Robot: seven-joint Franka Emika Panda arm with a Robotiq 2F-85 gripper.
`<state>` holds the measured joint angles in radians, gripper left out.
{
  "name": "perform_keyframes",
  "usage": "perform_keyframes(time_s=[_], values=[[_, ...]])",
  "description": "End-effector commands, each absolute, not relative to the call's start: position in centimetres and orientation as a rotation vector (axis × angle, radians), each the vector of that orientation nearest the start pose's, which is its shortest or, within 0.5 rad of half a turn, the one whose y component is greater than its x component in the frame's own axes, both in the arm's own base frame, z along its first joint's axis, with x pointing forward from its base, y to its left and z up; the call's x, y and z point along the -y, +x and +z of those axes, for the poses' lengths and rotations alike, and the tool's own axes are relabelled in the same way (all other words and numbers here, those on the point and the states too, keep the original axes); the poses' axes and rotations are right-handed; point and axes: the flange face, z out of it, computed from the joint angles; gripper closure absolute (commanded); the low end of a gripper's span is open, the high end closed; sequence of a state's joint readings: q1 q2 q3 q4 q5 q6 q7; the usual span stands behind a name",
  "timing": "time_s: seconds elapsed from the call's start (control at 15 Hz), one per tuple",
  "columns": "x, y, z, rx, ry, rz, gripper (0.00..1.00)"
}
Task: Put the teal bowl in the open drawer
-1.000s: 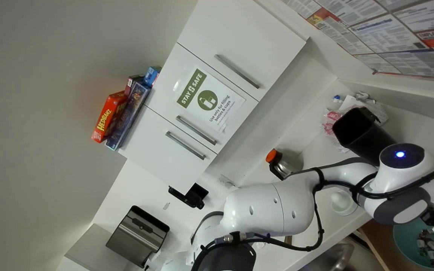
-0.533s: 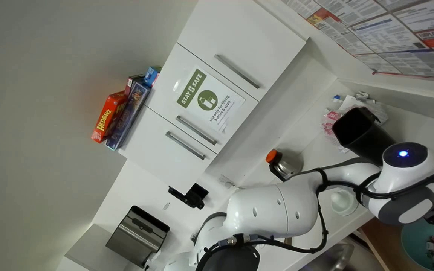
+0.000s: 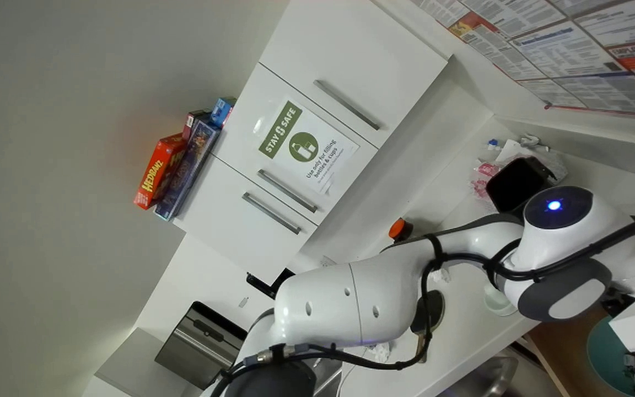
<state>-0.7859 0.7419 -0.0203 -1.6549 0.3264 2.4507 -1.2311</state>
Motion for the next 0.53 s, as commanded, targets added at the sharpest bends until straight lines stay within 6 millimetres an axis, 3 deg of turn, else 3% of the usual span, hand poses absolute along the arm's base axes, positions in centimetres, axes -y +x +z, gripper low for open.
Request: perform_keyframes(time_s=[0.0, 0.27, 0.33, 0.47], values=[[47.8, 45.1, 22.9, 0.222, -3.072, -0.259, 0.00], [46.7, 44.2, 25.7, 0.208, -3.105, -0.262, 0.00], [48.3, 45.2, 24.0, 0.230, -3.091, -0.295, 0.00], [48.1, 45.2, 24.5, 0.233, -3.094, -0.298, 0.00]])
